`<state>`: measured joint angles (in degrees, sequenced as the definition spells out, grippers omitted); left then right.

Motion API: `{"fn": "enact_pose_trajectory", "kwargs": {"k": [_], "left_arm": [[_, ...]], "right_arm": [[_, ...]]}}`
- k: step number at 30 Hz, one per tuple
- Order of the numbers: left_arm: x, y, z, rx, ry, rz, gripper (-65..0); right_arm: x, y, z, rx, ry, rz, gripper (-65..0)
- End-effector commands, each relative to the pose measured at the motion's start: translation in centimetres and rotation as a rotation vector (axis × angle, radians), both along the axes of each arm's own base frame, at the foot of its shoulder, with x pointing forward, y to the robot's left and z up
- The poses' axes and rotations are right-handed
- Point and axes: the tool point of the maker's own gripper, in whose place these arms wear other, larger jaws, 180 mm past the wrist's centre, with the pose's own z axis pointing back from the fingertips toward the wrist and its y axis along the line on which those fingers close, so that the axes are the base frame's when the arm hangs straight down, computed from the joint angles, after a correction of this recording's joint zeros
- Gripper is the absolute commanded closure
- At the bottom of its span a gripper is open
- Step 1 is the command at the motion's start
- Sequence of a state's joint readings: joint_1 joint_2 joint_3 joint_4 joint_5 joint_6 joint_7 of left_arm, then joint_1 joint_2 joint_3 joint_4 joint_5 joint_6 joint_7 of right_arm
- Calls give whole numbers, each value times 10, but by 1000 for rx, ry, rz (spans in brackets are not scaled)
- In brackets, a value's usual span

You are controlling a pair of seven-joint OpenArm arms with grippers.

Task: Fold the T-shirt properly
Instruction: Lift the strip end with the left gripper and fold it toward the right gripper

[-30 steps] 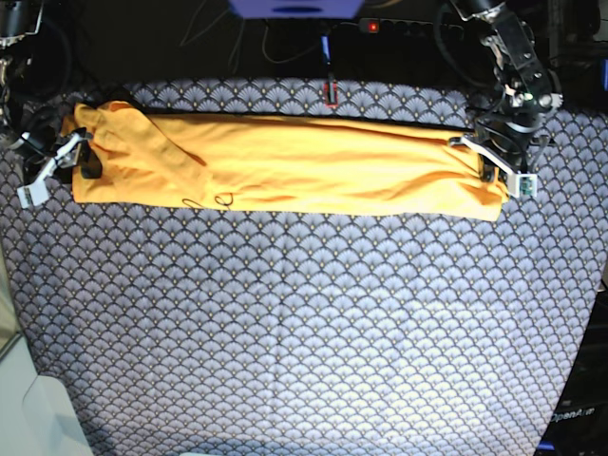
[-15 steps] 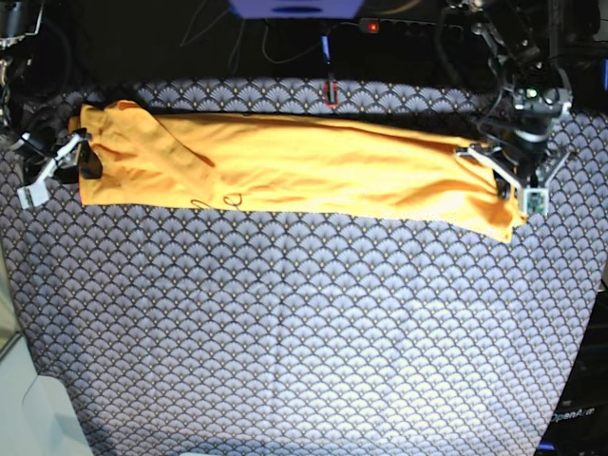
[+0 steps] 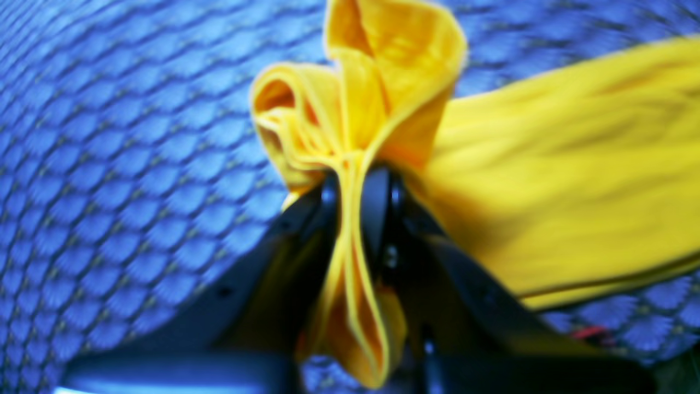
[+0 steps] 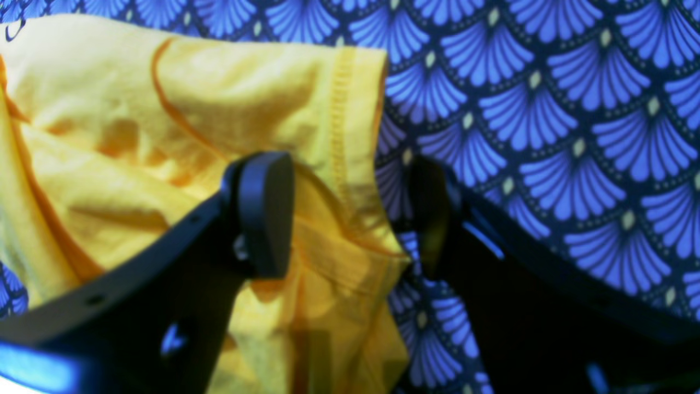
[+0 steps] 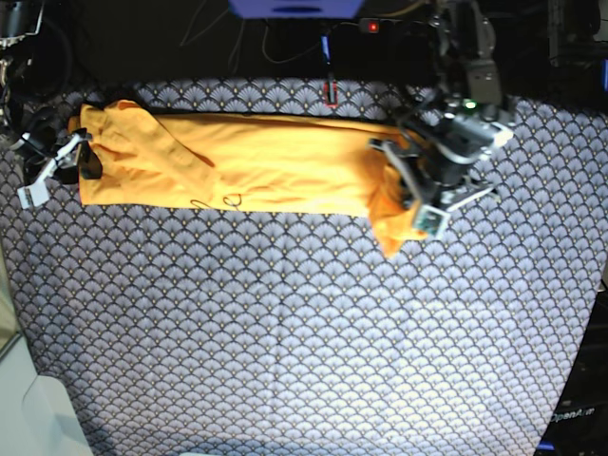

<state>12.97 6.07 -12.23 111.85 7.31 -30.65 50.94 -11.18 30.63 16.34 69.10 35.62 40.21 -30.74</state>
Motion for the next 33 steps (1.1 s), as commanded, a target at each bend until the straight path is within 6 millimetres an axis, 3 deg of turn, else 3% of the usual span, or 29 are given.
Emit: {"fn": "enact_pose_trajectory", "kwargs": {"k": [1, 8, 12, 17, 22, 33], "left_arm": [[5, -13, 10, -16, -35, -29, 0], [3, -57, 15, -65, -37, -124, 0], [8, -57, 18, -115, -43, -32, 0], [7, -82, 24, -159, -49, -32, 0], [8, -88, 25, -196, -39, 43, 0], [-8, -113, 13, -241, 102, 149, 0]], "right_arm": [[-10, -6, -7, -42, 64, 19, -349], [-11, -5, -8, -41, 66, 19, -349], [-11, -5, -8, -41, 66, 19, -348], [-11, -5, -8, -41, 66, 19, -348], [-11, -5, -8, -41, 67, 19, -348], [-7, 0, -8, -39, 65, 35, -348]]}}
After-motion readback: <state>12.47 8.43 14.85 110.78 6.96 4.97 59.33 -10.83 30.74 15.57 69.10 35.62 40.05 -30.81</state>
